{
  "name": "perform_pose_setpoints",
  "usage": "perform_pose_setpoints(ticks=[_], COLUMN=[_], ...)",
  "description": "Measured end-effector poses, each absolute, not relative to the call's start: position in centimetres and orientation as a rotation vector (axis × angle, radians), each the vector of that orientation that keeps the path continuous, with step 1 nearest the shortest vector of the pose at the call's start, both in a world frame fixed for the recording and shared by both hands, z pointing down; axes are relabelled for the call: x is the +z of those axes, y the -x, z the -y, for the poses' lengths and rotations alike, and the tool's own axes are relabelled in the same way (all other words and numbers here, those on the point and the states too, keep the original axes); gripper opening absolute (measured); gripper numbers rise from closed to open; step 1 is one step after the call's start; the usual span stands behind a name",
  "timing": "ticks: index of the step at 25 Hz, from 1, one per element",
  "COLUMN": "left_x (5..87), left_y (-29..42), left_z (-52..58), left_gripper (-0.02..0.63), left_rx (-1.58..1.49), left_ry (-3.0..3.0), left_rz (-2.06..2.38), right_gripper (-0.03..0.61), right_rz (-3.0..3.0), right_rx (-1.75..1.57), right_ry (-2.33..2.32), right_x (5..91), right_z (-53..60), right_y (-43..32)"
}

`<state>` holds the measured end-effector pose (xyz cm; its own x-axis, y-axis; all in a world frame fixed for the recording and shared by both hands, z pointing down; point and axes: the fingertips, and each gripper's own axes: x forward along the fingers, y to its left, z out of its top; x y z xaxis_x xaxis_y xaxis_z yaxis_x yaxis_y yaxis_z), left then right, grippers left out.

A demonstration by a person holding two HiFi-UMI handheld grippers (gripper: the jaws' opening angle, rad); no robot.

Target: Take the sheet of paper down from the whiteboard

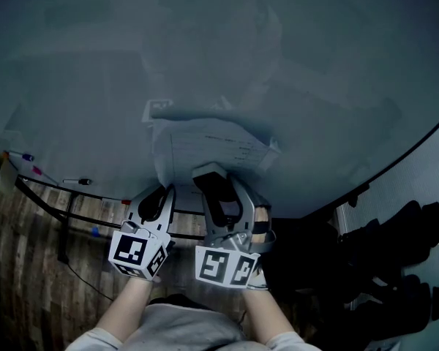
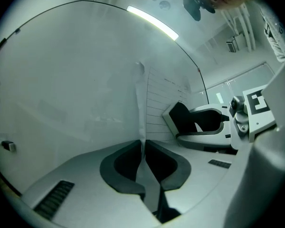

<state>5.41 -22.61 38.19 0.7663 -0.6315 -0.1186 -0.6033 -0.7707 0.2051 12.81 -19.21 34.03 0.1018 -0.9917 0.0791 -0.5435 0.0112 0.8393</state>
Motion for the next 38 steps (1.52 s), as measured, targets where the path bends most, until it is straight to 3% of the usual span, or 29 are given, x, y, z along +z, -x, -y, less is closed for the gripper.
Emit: perform_pose_setpoints(ticks=[8, 38], left_x=[38.1, 39.4], left_y=[-5.6, -5.0], left_z=[22.0, 21.2], left_gripper=[0.018, 0.017], left_rx=[-0.247, -0.200], left_ry=[-2.806, -2.739], left_rz=[0.918, 0.843], right_gripper=[0.255, 0.250], right_rz=[1.534, 1.490], right_rx=[-0.752, -0.760], right_ry=[-1.619, -1.551], right_x=[33.7, 33.5], right_z=[19.1, 18.5], right_y=[-12.8, -12.6])
